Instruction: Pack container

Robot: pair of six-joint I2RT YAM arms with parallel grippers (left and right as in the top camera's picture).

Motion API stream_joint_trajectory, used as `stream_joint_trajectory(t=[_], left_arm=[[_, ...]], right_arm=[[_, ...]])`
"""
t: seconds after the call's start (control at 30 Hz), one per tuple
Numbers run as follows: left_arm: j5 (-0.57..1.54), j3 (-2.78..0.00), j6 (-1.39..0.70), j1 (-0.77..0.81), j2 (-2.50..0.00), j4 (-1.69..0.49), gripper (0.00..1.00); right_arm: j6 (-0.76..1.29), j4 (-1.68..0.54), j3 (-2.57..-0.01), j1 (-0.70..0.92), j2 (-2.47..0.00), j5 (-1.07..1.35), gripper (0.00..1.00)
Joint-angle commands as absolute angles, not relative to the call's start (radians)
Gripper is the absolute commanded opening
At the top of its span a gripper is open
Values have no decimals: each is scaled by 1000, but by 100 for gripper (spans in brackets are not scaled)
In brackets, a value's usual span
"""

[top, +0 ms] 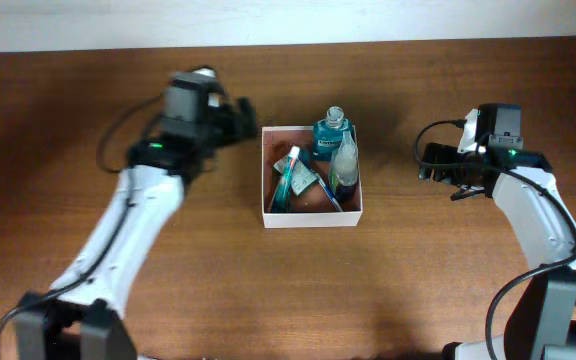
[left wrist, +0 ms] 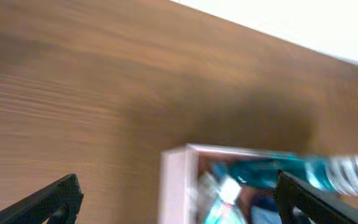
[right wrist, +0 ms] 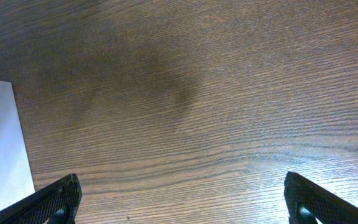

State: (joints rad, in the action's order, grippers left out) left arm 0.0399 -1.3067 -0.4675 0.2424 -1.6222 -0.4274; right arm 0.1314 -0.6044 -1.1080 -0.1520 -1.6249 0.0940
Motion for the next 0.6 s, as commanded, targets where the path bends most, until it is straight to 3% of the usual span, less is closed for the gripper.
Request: stream_joint_trajectory(t=[0.0, 0.23, 0.57], left_arm=[[30, -1328, -439, 110, -1588, -486, 99], [30, -1328, -439, -11, -1588, -566, 99], [30, -1328, -439, -16, -1588, -586, 99]], right_arm=[[133, -605, -1104, -157, -1626, 89, 99], [133, -605, -1104, -157, -1626, 89, 99], [133, -605, -1104, -157, -1626, 89, 99]])
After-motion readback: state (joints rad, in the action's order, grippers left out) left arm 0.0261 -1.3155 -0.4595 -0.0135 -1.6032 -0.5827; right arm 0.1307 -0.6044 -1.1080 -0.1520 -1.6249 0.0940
